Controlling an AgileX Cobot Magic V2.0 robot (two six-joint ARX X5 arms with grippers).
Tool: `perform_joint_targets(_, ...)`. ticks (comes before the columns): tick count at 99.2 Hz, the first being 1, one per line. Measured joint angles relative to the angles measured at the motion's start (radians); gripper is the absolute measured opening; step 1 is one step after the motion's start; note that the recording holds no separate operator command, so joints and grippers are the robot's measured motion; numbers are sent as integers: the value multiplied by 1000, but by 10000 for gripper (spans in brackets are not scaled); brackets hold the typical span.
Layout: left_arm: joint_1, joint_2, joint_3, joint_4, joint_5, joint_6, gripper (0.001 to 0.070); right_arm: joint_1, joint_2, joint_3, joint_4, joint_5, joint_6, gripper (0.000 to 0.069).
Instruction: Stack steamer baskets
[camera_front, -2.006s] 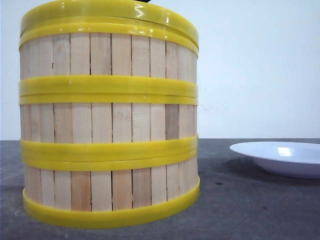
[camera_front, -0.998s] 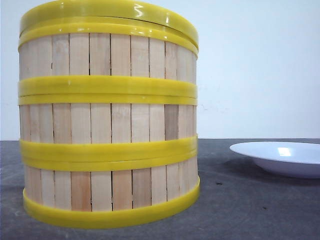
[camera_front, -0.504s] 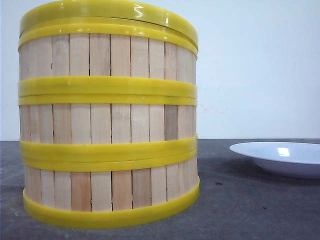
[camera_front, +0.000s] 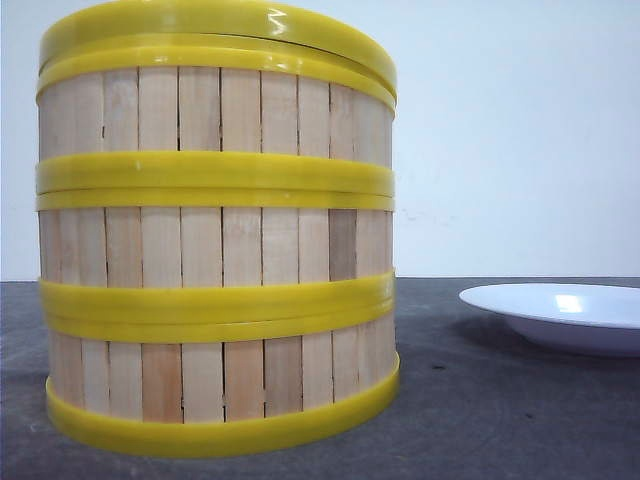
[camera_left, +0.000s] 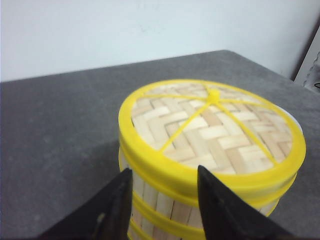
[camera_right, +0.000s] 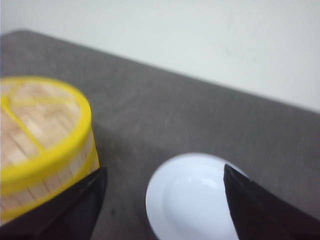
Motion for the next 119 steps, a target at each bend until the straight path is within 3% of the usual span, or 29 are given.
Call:
perform_joint_targets(23, 0, 0, 0, 14, 0, -11, 231, 0, -16, -58, 14, 0, 43, 442)
perform_joint_targets(27, 0, 0, 0, 14, 0, -11, 214, 0, -16, -58, 19, 0, 46, 382)
perform_joint_targets(37, 0, 0, 0, 14, 0, -11, 72, 0, -17, -58, 26, 2, 48, 120)
perform_joint_targets(47, 0, 0, 0, 14, 0, -11, 31, 0, -16, -58, 34, 3, 48, 37)
perform_joint_targets(119, 0, 0, 0, -20, 0, -38, 25, 0, -16, -58, 45, 3, 49, 16)
